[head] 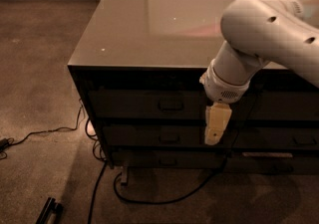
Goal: Open top drawer
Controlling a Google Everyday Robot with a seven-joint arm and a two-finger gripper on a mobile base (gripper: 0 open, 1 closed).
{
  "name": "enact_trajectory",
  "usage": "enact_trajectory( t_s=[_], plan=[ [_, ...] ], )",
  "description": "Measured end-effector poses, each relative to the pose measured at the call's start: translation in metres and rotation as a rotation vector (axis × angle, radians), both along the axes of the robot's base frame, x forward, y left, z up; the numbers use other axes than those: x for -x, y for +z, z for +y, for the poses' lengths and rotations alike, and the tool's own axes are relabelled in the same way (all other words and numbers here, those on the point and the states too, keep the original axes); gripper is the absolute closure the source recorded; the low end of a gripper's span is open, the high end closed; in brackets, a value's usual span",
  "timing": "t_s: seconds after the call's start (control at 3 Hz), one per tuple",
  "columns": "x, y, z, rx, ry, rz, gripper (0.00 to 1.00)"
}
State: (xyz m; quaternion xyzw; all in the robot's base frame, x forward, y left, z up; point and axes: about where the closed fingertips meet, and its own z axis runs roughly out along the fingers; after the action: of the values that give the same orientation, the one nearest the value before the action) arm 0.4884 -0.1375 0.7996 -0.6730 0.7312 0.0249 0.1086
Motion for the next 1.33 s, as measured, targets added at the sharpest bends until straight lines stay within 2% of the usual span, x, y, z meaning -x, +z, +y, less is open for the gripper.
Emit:
enact_trajectory(
  t_s=[0.67,1.0,1.33],
  plan=[
    [0.001,-0.007,-0.002,-0.011,-0.008,0.008,0.00],
    [-0.003,-0.019,-0.002,-0.077,-0.028,-0.006,0.00],
    [-0.018,-0.026,-0.001,-0.142,-0.057,-0.046,0.00]
  ],
)
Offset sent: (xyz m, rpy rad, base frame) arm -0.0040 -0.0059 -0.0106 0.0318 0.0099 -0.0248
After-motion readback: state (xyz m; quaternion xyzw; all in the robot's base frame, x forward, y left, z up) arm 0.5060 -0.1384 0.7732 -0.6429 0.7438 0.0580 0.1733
